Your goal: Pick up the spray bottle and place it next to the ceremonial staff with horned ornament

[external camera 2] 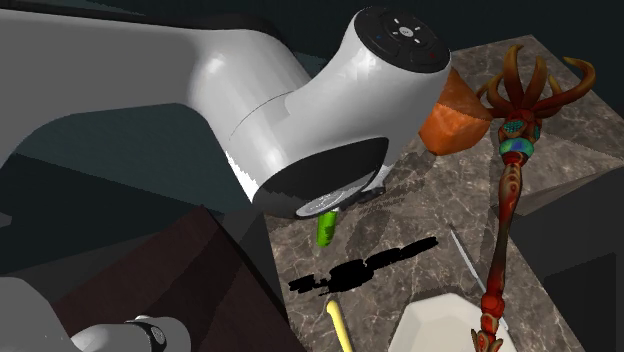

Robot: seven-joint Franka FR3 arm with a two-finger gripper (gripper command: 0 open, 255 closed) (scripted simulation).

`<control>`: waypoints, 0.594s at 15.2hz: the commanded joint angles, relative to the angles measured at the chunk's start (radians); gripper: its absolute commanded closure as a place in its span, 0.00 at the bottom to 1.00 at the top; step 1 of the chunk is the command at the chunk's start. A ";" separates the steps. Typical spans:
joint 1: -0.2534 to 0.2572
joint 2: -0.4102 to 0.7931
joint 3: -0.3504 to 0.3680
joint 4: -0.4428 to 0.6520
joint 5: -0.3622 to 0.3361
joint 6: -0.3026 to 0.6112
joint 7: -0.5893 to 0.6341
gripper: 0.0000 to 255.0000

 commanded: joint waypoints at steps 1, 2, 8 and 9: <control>0.001 0.013 -0.002 -0.015 0.004 0.029 -0.005 1.00; 0.002 0.020 -0.004 -0.023 0.006 0.043 -0.007 1.00; 0.004 0.048 -0.009 -0.051 0.015 0.098 -0.018 1.00; 0.004 0.048 -0.009 -0.051 0.015 0.098 -0.018 1.00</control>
